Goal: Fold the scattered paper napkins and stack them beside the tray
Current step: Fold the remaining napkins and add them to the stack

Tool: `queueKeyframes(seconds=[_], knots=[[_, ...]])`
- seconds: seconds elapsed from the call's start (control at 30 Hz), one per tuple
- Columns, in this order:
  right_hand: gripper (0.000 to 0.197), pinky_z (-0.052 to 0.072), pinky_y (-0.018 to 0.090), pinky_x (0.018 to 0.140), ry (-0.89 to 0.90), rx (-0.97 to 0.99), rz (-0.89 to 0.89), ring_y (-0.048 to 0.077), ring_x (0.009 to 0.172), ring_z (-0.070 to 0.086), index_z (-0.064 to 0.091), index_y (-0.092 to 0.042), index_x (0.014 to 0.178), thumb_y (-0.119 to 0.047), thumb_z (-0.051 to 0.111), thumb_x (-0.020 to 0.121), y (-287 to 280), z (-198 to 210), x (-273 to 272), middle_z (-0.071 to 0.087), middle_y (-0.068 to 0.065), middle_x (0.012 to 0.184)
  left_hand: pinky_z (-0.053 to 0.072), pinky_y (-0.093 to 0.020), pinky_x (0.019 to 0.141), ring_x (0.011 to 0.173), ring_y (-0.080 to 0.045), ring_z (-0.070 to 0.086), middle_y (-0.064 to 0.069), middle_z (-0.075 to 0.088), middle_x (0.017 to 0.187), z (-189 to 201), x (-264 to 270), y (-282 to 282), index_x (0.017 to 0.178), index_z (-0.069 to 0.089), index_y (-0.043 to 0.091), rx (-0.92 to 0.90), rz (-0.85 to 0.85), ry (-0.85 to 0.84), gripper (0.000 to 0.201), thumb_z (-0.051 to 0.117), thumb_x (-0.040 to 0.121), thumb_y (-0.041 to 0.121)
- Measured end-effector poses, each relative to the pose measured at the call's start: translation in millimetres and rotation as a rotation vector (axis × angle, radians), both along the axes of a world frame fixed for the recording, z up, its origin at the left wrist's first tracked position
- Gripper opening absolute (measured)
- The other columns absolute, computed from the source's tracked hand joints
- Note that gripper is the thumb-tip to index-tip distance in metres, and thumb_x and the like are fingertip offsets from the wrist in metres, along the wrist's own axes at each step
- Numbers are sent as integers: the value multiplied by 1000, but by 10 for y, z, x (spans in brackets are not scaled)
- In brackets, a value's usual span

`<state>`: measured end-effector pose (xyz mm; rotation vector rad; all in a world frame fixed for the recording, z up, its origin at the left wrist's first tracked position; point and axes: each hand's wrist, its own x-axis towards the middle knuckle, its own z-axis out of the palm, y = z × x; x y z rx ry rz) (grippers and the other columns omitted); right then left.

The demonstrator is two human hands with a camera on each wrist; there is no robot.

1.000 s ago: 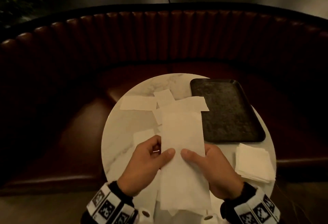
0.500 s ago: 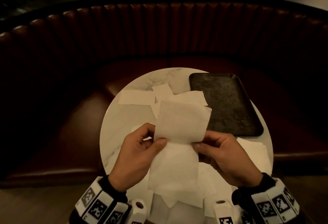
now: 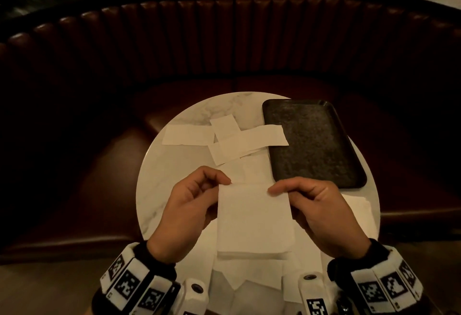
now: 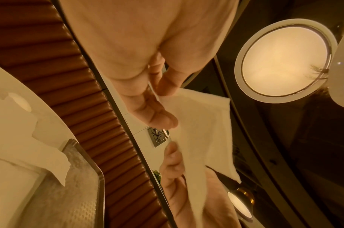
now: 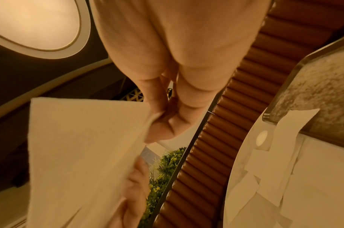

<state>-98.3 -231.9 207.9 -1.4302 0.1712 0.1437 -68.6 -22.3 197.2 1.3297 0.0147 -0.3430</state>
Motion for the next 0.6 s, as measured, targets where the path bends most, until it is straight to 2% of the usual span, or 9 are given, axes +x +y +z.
queueKeyframes(seconds=[0.07, 0.13, 0.2, 0.27, 0.33, 0.4, 0.5, 0.57, 0.6], knots=[[29, 38, 6, 41, -20, -8, -10, 0, 41, 55, 69, 8, 90, 16, 41, 91, -12, -7, -3, 64, -6, 50, 53, -28, 58, 68, -24, 58, -19, 59, 84, 20, 4, -8, 94, 62, 3, -98, -2, 96, 20, 42, 98, 1], [33, 39, 5, 42, -43, -36, -9, -2, 43, 56, 70, 7, 85, 19, 41, 90, -43, -20, -9, 66, -5, 53, 49, -37, 65, 70, -28, 61, -18, 63, 86, 29, 19, -9, 98, 62, 7, -198, -28, 191, 22, 46, 95, 22], [38, 40, 5, 44, -73, -70, 1, -2, 48, 58, 71, 6, 77, 23, 39, 87, -63, -38, -5, 71, -1, 66, 47, -39, 70, 74, -30, 61, -17, 65, 89, 35, 29, -43, 100, 63, 8, -155, -59, 235, 41, 51, 93, 47], [39, 40, 5, 46, -99, -95, 16, -3, 51, 58, 71, 6, 72, 26, 39, 85, -69, -49, -2, 72, 2, 75, 49, -40, 70, 78, -27, 61, -12, 65, 90, 35, 33, -106, 95, 65, 7, -7, -81, 198, 51, 49, 88, 55], [38, 39, 5, 46, -114, -116, 26, -4, 51, 58, 69, 8, 71, 27, 39, 85, -61, -44, 3, 70, 4, 79, 48, -34, 68, 76, -22, 60, -9, 63, 87, 47, 30, -174, 92, 65, 1, 87, -123, 118, 51, 50, 86, 50], [38, 39, 5, 46, -114, -104, 31, -5, 50, 58, 68, 8, 71, 26, 38, 86, -60, -37, -2, 69, 8, 83, 49, -26, 62, 70, -18, 62, -6, 64, 82, 47, 25, -210, 89, 64, 0, 120, -147, 56, 38, 60, 88, 37], [38, 39, 5, 44, -86, -70, 34, -4, 48, 57, 66, 7, 70, 25, 37, 87, -65, -53, -10, 69, 8, 82, 53, -28, 65, 70, -15, 64, -4, 69, 80, 6, 43, -211, 85, 68, 5, 240, -132, -62, 14, 69, 87, 19], [37, 40, 8, 46, -49, -43, 29, 0, 50, 57, 66, 6, 70, 20, 38, 89, -79, -89, -6, 68, 6, 76, 54, -31, 68, 70, -15, 64, -4, 69, 80, -8, 48, -208, 84, 69, 7, 268, -122, -95, 9, 71, 87, 16], [35, 43, 12, 51, -36, -14, 26, 5, 58, 60, 69, 2, 73, 16, 41, 89, -74, -98, 4, 68, 8, 77, 55, -34, 69, 71, -16, 64, -5, 69, 81, -9, 51, -206, 84, 69, 7, 270, -121, -99, 8, 71, 87, 15]])
